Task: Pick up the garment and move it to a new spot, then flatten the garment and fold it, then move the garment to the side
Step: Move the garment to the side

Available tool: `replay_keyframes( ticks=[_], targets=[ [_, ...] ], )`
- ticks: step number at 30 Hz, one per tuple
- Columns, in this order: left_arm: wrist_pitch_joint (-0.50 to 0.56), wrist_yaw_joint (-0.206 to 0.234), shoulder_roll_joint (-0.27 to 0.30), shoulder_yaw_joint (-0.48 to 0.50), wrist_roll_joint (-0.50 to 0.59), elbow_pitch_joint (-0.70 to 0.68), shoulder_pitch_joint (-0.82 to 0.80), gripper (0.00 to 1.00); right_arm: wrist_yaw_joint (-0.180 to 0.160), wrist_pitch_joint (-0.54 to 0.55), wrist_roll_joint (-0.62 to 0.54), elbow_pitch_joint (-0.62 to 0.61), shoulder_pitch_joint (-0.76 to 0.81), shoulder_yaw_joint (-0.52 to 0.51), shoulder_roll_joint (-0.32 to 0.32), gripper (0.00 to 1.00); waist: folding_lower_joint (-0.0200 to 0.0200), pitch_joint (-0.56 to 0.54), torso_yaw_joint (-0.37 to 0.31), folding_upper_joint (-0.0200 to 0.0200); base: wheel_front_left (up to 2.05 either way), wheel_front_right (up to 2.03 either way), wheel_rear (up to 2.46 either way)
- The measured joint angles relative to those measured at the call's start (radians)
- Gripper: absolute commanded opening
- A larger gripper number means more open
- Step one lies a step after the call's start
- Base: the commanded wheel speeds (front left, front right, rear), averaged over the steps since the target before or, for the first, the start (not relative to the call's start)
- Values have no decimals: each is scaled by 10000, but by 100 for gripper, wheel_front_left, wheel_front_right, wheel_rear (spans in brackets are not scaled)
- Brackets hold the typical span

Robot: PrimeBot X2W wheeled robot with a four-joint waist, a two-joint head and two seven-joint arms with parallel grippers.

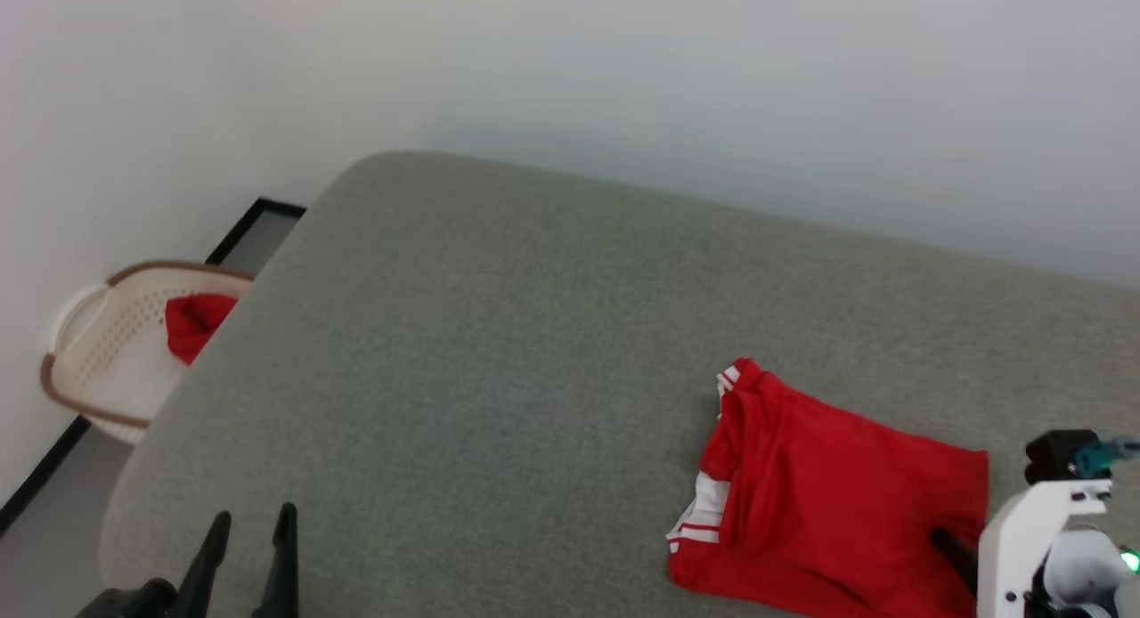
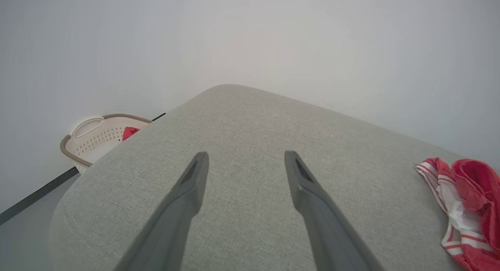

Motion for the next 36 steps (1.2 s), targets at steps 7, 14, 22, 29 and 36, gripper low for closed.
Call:
replay_keyframes(
  ticks=[7,14,22,29,36],
  targets=[
    [-128,-44,-157,-75,-10,226,-240,100,2,1051,-468,539,-712,-232,251,100,0,588,277,0,0,0,0],
    [-213,-98,-282,-123,-12,408,-410,100,-2,1661,-502,796,-1185,-86,226,0,0,845,447,0,0,0,0],
    [-236,-130,-316,-73,-2,516,-454,100,4,1488,-226,786,-1340,163,100,0,0,802,317,0,0,0,0],
    [-259,-148,-330,-75,58,506,-505,100,4,1450,-109,593,-1482,418,-146,0,0,702,118,0,0,0,0],
    [-261,-188,-267,-217,263,412,-623,100,4,1615,69,-71,-1741,953,-690,0,0,529,-208,0,0,0,0]
  ],
)
